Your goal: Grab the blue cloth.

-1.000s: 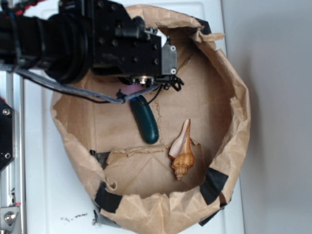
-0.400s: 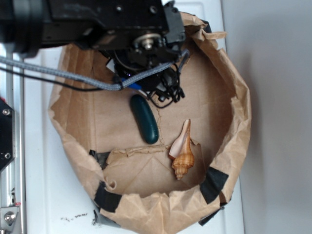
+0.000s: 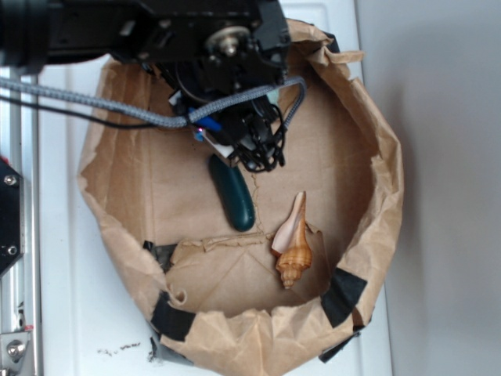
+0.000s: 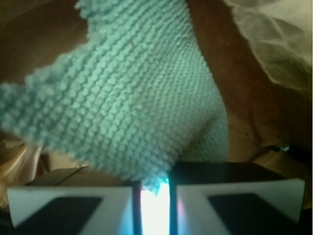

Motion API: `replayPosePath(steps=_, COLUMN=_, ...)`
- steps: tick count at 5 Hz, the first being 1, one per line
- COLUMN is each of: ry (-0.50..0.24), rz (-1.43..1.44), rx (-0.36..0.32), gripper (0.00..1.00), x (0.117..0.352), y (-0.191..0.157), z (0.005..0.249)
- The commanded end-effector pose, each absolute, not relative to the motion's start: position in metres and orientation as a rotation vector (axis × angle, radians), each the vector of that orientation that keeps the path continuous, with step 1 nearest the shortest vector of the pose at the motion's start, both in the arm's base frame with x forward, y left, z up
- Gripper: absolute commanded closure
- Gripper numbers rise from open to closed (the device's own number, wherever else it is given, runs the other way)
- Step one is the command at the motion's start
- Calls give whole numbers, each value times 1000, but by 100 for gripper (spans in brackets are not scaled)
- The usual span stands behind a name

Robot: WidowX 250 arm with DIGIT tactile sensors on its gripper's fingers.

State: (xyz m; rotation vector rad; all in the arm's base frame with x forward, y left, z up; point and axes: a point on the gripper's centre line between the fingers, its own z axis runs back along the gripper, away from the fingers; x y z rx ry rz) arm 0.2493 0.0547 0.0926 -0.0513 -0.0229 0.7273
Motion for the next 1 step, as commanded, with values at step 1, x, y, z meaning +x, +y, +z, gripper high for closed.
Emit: replayPosePath(steps=1, ry=-150, rz=692, rx=9, gripper=81, x=249, y=63, z=100)
